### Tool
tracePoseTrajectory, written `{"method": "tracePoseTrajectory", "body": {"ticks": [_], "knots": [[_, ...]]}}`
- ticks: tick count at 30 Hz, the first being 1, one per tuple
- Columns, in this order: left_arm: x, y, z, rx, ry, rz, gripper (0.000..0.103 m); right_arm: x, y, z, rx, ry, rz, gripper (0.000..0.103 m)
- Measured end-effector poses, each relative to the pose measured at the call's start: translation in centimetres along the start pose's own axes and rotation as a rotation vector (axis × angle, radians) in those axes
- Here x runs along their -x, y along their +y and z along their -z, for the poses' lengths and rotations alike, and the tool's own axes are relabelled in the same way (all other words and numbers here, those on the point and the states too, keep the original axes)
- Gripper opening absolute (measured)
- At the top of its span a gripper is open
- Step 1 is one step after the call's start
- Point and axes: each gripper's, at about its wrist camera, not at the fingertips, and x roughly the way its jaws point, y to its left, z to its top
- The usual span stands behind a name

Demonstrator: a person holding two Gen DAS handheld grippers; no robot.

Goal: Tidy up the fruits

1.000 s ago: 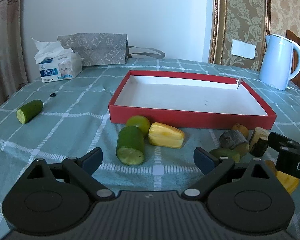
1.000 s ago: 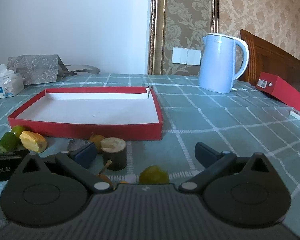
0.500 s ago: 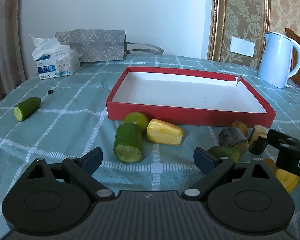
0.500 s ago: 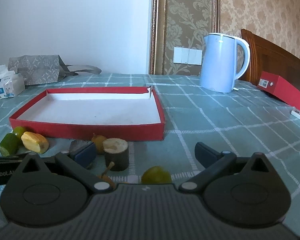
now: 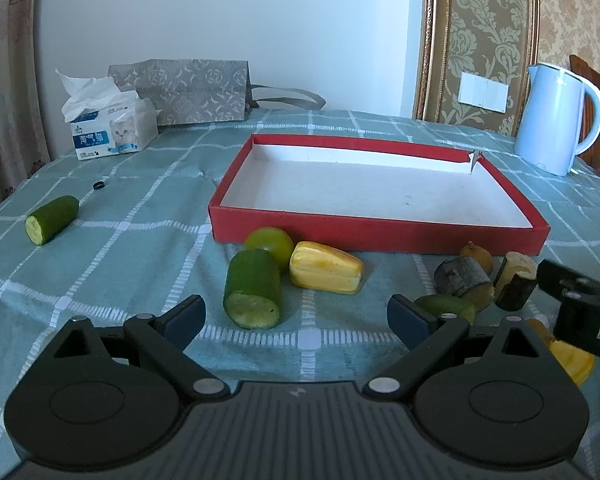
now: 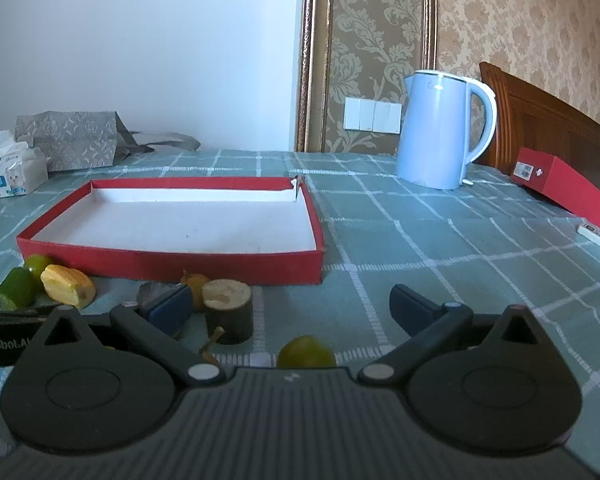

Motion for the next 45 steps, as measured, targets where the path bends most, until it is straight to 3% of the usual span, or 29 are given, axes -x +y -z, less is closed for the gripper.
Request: {"method": "tracePoseTrajectory", "body": {"ticks": [38, 45], "knots": [[0.0, 0.5, -0.1, 0.007, 0.006, -0.009, 0.098, 0.1, -0.3, -0.1, 0.002, 0.003, -0.03, 0.103], [0.6, 2.2, -0.1, 0.01, -0.004, 0.004, 0.098, 0.3, -0.8, -0.5, 0.002, 0.014, -0.048, 0.103]]}}
